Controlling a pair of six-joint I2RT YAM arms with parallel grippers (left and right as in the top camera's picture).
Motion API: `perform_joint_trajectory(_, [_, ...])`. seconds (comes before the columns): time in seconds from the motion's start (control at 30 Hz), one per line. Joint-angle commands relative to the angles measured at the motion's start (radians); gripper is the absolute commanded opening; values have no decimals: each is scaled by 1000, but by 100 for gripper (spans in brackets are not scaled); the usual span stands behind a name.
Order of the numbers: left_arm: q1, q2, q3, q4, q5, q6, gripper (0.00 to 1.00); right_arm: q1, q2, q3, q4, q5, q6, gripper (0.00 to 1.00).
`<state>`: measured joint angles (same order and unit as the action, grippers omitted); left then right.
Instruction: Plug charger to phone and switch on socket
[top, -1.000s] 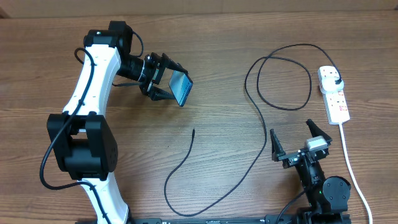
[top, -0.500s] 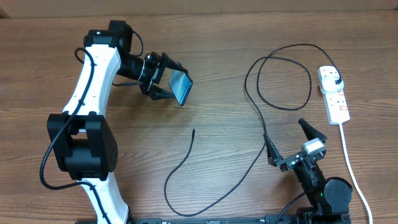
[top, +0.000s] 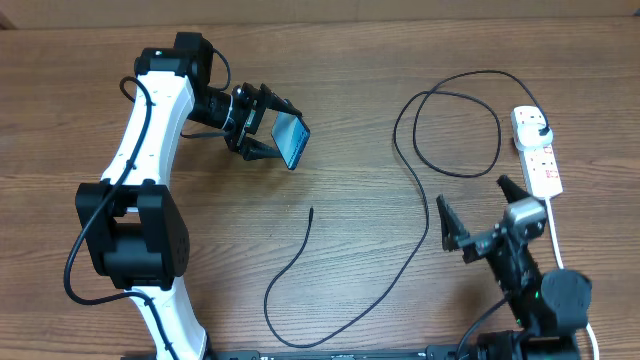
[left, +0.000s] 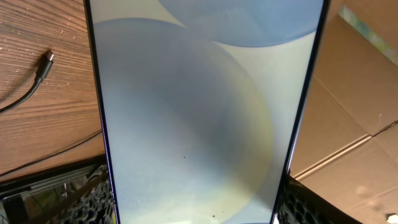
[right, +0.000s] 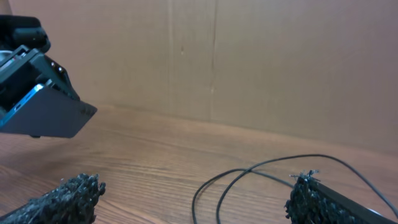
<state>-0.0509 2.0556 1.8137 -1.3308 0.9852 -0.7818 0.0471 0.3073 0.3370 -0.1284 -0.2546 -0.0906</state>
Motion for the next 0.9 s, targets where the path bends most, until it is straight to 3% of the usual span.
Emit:
perform_joint_trajectory(0.0, [-4,-9,28,1,24,19,4,-3,127,117,-13,4,59,100])
perform_joint_trajectory(0.2, [-4,-9,28,2,24,19,4,-3,487,433,-234,-165,69,100])
perform_joint_trajectory(0.33, [-4,-9,28,1,10,19,4,-3,653,553,-303,-313,124,100])
perform_joint_trajectory(0.57, [-4,-9,28,6,-15,11,4,-3,782,557,-247,-406,222,100])
perform_joint_trajectory(0.7, [-4,-9,28,8,-62,-28,4,-2,835,557,-244,-406,383,100])
perform_joint_trajectory(0.87, [-4,-9,28,8,-108,-79,4,-2,882,557,-245,-407,692,100])
